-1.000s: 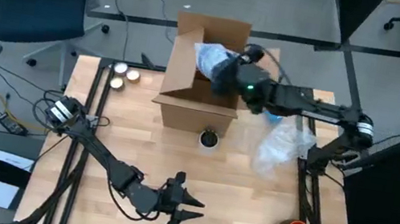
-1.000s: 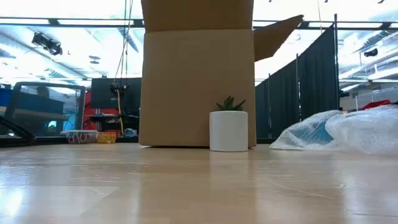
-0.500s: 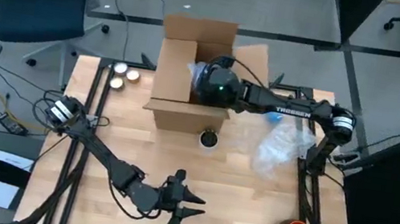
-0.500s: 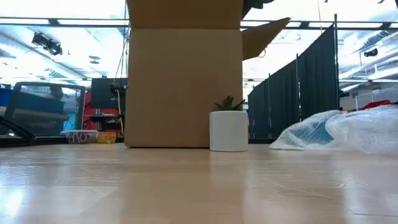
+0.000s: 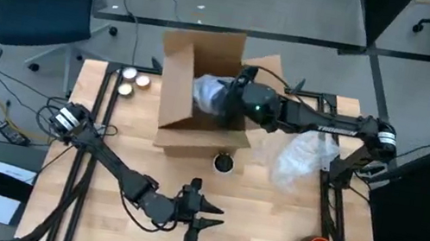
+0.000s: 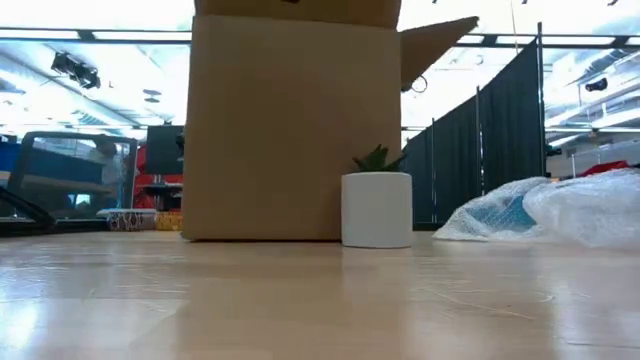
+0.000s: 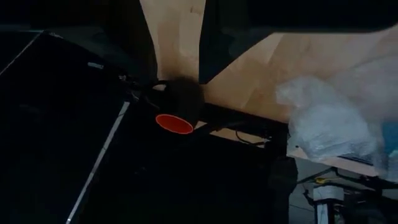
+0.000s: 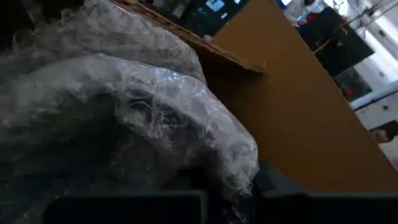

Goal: Wrap mug
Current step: Put the wrapped blue cup into the cardboard box

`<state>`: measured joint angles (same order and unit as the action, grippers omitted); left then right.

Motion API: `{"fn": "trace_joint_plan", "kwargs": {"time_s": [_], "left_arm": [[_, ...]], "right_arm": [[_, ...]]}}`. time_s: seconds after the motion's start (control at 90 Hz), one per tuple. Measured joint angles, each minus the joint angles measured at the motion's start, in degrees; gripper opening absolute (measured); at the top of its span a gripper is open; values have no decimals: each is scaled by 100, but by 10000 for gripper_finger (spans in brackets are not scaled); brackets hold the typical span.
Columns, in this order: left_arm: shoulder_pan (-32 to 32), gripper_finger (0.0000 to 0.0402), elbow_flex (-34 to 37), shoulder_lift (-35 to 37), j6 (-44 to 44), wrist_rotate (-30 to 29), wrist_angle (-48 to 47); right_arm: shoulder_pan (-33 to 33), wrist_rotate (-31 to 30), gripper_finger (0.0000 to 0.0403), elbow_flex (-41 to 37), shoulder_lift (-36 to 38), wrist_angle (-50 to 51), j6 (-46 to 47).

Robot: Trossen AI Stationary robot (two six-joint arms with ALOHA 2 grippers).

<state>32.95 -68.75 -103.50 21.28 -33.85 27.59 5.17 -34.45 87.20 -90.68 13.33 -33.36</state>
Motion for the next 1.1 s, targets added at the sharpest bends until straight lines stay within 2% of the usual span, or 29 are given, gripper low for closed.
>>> {"fn": "trace_joint_plan", "kwargs": {"time_s": [0.189, 0.433, 0.589, 0.7, 0.878, 1.1], "left_arm": [[4, 105, 0, 0, 0, 0, -10], [4, 106, 0, 0, 0, 0, -11], [-69, 105, 0, -13, 0, 5, -3], [-155, 106, 0, -28, 0, 0, 78], [-173, 105, 0, -28, 0, 2, 135], [-181, 105, -2, -26, 0, 2, 104]], "right_arm": [[258, 1237, 3, -2, -78, 563, 846], [452, 1451, 3, -9, -194, 1034, 1460], [514, 2714, 3, -11, -287, 1213, 1732], [516, 3277, 3, -11, -383, 1271, 1951], [577, 3253, 3, -63, -594, 1470, 2034], [722, 3273, 3, -182, -893, 1847, 2705]]}}
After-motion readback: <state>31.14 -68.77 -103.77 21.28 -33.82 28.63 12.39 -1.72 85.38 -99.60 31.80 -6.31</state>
